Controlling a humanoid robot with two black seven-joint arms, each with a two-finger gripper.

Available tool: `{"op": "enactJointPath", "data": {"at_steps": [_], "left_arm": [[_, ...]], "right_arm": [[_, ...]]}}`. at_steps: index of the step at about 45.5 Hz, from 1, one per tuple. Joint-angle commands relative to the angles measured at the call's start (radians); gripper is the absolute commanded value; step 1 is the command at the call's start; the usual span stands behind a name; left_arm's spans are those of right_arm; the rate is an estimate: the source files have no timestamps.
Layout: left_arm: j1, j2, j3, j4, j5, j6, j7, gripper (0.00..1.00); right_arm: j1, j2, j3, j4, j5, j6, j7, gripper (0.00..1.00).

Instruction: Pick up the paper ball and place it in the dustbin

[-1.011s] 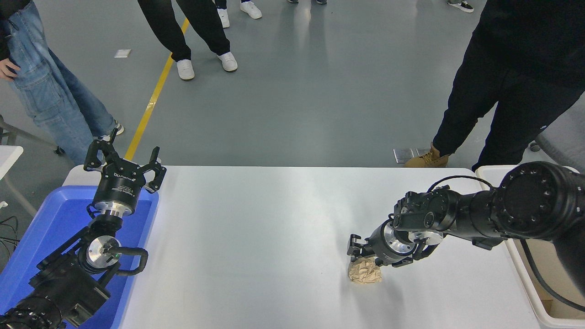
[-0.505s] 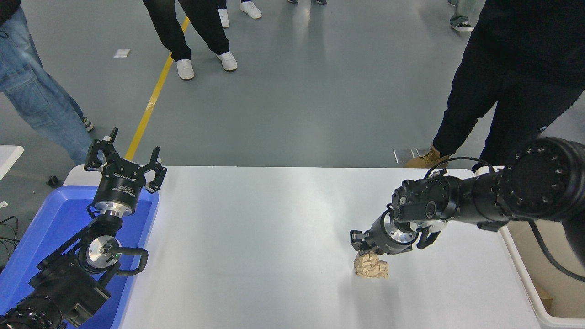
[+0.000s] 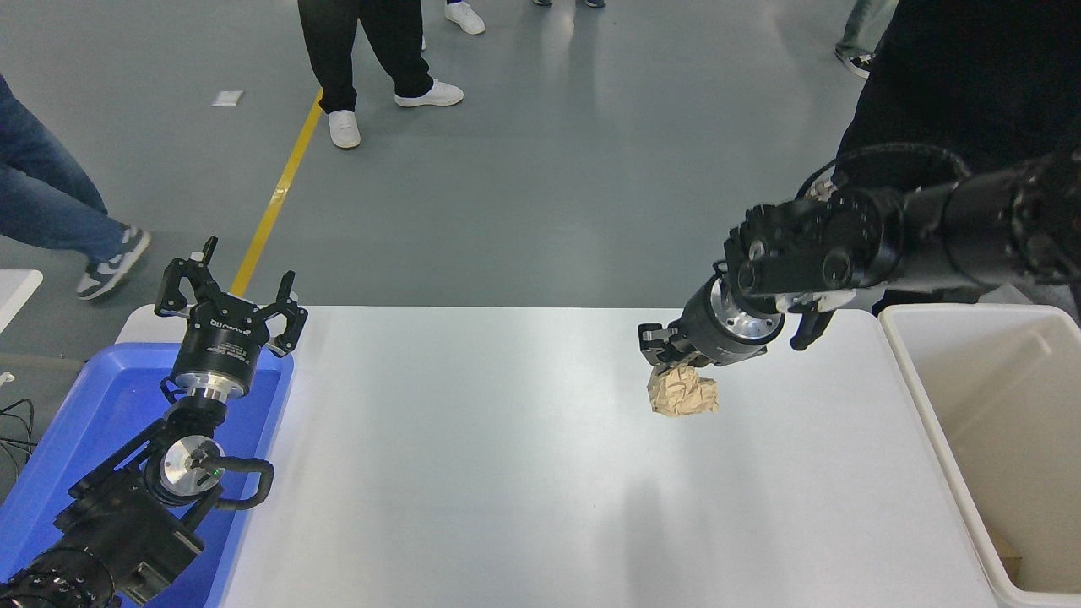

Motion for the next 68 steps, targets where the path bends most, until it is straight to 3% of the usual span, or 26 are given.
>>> {"op": "enactJointPath", "data": {"at_steps": [1, 13, 40, 68], "left_arm": [[0.0, 0.0, 0.0, 0.001, 0.0, 0.0, 0.0, 0.98], [0.0, 0.001, 0.0, 0.001, 0.0, 0.0, 0.0, 0.98], [0.0, 0.0, 0.0, 0.001, 0.0, 0.0, 0.0, 0.98], [0.0, 0.001, 0.0, 0.001, 0.0, 0.0, 0.0, 0.98]], "right_arm": [[0.215, -0.083, -0.001, 0.099, -0.019, 0.054, -0.001, 0.0], [0.322, -0.136, -0.003, 0.1, -0.041, 0.131, -0.001, 0.0], [0.295, -0.146, -0.042, 0.079, -0.073, 0.118, -0.001, 0.0], [-0.247, -0.321, -0.191, -0.481, -0.079, -0.073, -0.002, 0.0]]}}
